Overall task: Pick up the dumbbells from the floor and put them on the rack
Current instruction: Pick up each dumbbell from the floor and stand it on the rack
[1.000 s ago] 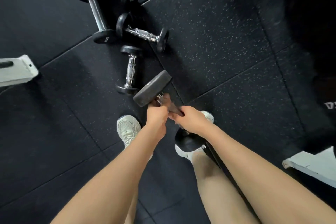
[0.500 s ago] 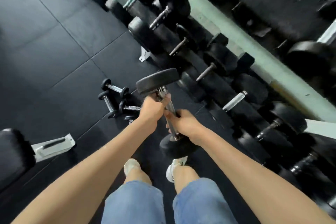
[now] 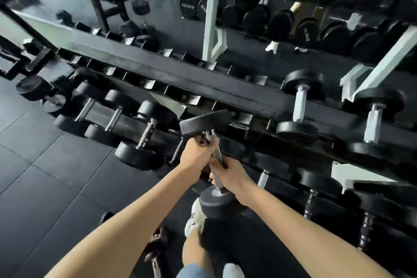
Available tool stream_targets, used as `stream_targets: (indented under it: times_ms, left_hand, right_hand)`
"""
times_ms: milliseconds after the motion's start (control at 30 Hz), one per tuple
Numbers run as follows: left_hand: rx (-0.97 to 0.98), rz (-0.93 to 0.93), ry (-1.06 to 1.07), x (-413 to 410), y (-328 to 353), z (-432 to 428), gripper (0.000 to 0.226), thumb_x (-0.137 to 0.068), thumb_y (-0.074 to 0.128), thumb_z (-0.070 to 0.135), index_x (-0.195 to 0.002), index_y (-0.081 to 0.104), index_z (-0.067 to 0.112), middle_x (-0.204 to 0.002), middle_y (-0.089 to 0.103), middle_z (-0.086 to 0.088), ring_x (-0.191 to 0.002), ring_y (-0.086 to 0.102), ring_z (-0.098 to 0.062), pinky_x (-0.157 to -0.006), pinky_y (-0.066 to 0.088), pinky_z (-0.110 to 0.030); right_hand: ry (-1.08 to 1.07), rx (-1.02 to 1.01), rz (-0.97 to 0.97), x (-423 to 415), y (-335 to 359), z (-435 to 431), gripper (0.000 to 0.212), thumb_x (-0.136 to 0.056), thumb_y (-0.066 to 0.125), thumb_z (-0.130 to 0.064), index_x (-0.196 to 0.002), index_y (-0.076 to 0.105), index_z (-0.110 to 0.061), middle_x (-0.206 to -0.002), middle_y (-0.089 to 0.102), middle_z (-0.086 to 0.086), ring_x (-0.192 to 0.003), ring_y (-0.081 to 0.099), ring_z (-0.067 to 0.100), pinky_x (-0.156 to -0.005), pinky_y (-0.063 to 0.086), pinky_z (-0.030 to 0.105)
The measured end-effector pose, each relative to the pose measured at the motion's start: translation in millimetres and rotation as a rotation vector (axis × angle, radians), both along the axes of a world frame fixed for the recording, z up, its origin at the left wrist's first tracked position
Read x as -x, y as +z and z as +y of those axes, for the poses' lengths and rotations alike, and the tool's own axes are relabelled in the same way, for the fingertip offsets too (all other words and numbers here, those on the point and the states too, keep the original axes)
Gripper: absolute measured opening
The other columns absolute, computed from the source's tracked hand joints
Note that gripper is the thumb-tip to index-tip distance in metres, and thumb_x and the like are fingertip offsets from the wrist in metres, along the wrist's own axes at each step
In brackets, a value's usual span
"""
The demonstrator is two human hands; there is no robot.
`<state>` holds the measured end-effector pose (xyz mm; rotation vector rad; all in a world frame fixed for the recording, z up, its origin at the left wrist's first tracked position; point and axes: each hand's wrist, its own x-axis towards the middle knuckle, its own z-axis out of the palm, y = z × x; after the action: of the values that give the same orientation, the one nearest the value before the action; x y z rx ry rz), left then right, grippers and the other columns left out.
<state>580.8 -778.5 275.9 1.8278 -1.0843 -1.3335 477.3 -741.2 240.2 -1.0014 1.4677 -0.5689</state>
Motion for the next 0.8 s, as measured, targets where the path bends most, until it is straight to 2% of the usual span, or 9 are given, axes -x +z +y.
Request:
stream_targets:
  times_ms: [67, 167, 267, 333, 533, 667, 733, 800]
  left_hand:
    - [-0.002, -0.043, -0.097, 7, 1, -39, 0.032, -0.070, 0.064, 0.049, -0.086, 0.066, 0.020, -0.093, 0.073, -0.007, -0.093, 0.069, -0.031, -0.089, 0.054, -0.048]
    - [-0.017, -0.083, -0.220, 19, 2, -102, 0.045, -0.070, 0.061, 0.051, -0.098, 0.066, 0.015, -0.096, 0.073, -0.008, -0.093, 0.069, -0.030, -0.088, 0.054, -0.046]
    - [-0.018, -0.137, -0.346, 35, -3, -162, 0.037, -0.080, 0.063, 0.042, -0.098, 0.066, 0.011, -0.098, 0.073, -0.009, -0.095, 0.068, -0.029, -0.088, 0.054, -0.043]
    - [-0.035, -0.148, -0.409, 47, -11, -200, 0.034, -0.083, 0.063, 0.039, -0.100, 0.065, 0.010, -0.101, 0.072, -0.009, -0.097, 0.068, -0.029, -0.089, 0.053, -0.042]
    - [-0.073, -0.171, -0.535, 76, -35, -285, 0.035, -0.086, 0.059, 0.041, -0.106, 0.062, 0.012, -0.103, 0.070, -0.009, -0.095, 0.068, -0.031, -0.088, 0.055, -0.043]
    - [-0.104, -0.133, -0.566, 89, -50, -318, 0.038, -0.086, 0.059, 0.040, -0.110, 0.062, 0.010, -0.105, 0.070, -0.008, -0.096, 0.067, -0.030, -0.090, 0.054, -0.042]
    - [-0.132, -0.104, -0.573, 94, -59, -329, 0.037, -0.088, 0.059, 0.038, -0.113, 0.061, 0.010, -0.106, 0.069, -0.007, -0.097, 0.065, -0.028, -0.090, 0.053, -0.039]
    - [-0.152, -0.101, -0.588, 99, -67, -337, 0.032, -0.089, 0.059, 0.036, -0.107, 0.062, 0.011, -0.096, 0.067, -0.004, -0.090, 0.063, -0.024, -0.082, 0.052, -0.033]
  right_hand:
    - [-0.093, 0.022, -0.029, 1, -1, -29, 0.055, -0.063, 0.051, -0.069, -0.071, 0.059, -0.016, -0.058, 0.060, 0.004, -0.057, 0.057, 0.023, -0.064, 0.046, 0.042]
    - [-0.218, 0.029, -0.048, 5, -3, -79, 0.044, -0.081, 0.054, -0.058, -0.074, 0.059, -0.014, -0.061, 0.061, 0.004, -0.055, 0.055, 0.021, -0.052, 0.040, 0.034]
    - [-0.335, -0.018, -0.053, 11, -9, -129, 0.035, -0.094, 0.052, -0.041, -0.086, 0.063, -0.008, -0.071, 0.065, 0.006, -0.063, 0.062, 0.020, -0.052, 0.043, 0.029]
    - [-0.408, -0.052, -0.068, 16, -12, -162, 0.034, -0.095, 0.052, -0.037, -0.089, 0.062, -0.005, -0.072, 0.064, 0.007, -0.065, 0.061, 0.021, -0.052, 0.043, 0.029]
    - [-0.563, -0.126, -0.046, 36, -27, -240, 0.033, -0.093, 0.055, -0.038, -0.079, 0.064, -0.010, -0.073, 0.066, 0.009, -0.066, 0.061, 0.022, -0.047, 0.040, 0.026]
    - [-0.590, -0.139, -0.014, 48, -39, -271, 0.031, -0.092, 0.056, -0.038, -0.082, 0.065, -0.010, -0.077, 0.068, 0.011, -0.069, 0.062, 0.024, -0.052, 0.042, 0.030]
    - [-0.597, -0.136, -0.004, 53, -44, -280, 0.033, -0.091, 0.057, -0.037, -0.090, 0.065, -0.005, -0.078, 0.068, 0.012, -0.066, 0.062, 0.023, -0.050, 0.042, 0.028]
    - [-0.612, -0.154, -0.026, 56, -48, -286, 0.038, -0.090, 0.058, -0.036, -0.091, 0.065, 0.002, -0.077, 0.064, 0.015, -0.065, 0.059, 0.024, -0.052, 0.042, 0.028]
